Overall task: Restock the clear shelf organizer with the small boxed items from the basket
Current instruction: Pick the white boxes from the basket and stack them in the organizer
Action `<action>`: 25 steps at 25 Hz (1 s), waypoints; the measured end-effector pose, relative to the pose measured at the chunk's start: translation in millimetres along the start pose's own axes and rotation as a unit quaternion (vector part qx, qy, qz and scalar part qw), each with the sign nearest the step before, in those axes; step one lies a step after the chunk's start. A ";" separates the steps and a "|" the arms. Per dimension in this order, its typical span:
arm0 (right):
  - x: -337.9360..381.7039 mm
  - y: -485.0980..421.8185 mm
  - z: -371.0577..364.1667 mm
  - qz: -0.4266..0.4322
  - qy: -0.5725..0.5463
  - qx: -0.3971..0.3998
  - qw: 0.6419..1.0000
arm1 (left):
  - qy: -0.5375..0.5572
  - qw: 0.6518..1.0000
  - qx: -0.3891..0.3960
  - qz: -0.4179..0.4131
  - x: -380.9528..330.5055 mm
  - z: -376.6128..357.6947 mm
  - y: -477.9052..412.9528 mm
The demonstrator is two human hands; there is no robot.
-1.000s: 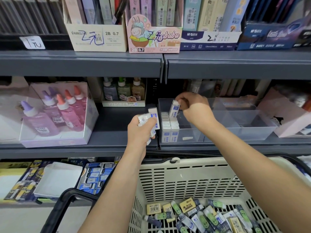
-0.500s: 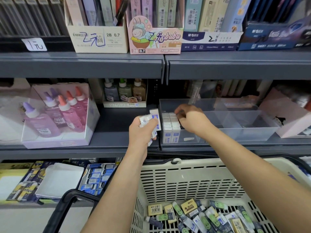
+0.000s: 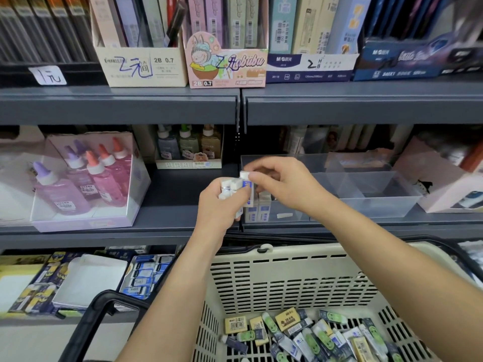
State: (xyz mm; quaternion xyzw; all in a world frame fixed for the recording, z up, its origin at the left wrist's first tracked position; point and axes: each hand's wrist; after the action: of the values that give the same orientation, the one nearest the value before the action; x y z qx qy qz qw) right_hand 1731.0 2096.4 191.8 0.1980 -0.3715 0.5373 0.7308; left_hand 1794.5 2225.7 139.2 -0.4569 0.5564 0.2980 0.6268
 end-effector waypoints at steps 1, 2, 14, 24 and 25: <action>0.1 0.6 4.2 0.005 0.017 -0.011 1.000 | -0.005 1.000 0.011 -0.005 -1.0 -2.8 2.9; -1.2 0.8 10.6 0.003 0.030 -0.028 0.999 | -0.008 1.000 0.011 -0.007 -1.4 -6.0 5.1; -46.0 8.4 12.5 -0.094 0.192 -0.036 0.976 | -0.133 0.990 -0.037 0.025 13.6 -3.1 1.7; -35.8 20.3 12.9 -0.013 0.099 -0.085 0.991 | 0.180 0.966 0.098 0.159 -21.4 -13.0 9.2; -31.2 22.3 13.3 -0.001 0.041 -0.069 0.997 | 0.199 0.958 0.114 0.170 -22.6 -14.2 10.3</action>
State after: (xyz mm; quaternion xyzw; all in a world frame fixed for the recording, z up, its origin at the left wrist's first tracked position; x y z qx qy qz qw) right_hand 1701.2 2075.0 174.4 0.1257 -0.3767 0.5173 0.7581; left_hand 1774.8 2220.0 159.1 -0.3306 0.7698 0.2380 0.4915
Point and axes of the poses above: each hand's wrist, its own y-axis away from the middle knuckle, its own z-axis out of the back of the hand, x = y × z, and after that the axes turned 11 degrees about -z, right-handed
